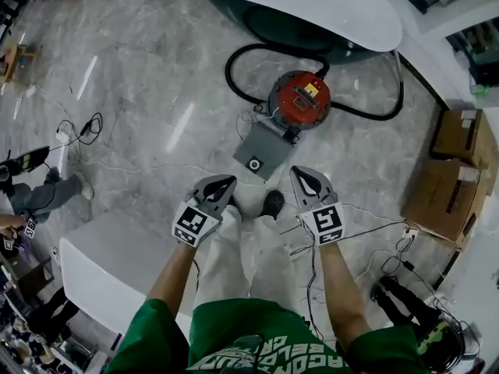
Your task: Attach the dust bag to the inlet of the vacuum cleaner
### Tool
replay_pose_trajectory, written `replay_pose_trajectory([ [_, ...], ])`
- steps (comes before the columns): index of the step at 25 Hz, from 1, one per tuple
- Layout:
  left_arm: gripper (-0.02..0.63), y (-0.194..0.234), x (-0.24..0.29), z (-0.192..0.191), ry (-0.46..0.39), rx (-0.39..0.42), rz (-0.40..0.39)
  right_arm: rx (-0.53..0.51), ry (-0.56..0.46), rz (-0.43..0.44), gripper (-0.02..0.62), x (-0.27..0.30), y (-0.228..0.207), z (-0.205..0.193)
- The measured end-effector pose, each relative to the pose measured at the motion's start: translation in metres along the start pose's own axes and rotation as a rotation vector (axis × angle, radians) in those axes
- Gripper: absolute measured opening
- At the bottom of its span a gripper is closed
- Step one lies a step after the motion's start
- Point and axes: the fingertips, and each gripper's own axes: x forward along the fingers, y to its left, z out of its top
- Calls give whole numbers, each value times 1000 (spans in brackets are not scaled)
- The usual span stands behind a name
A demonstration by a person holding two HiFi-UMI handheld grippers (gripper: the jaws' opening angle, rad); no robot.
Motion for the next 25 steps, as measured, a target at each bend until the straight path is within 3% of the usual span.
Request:
replay_pose_trajectory([
  [14,3,48,109,-108,15,22,-81,48,63,19,8,107,-21,-149],
  [25,3,73,136,-229,89,-39,-62,24,102,105,8,178,-11,-240],
])
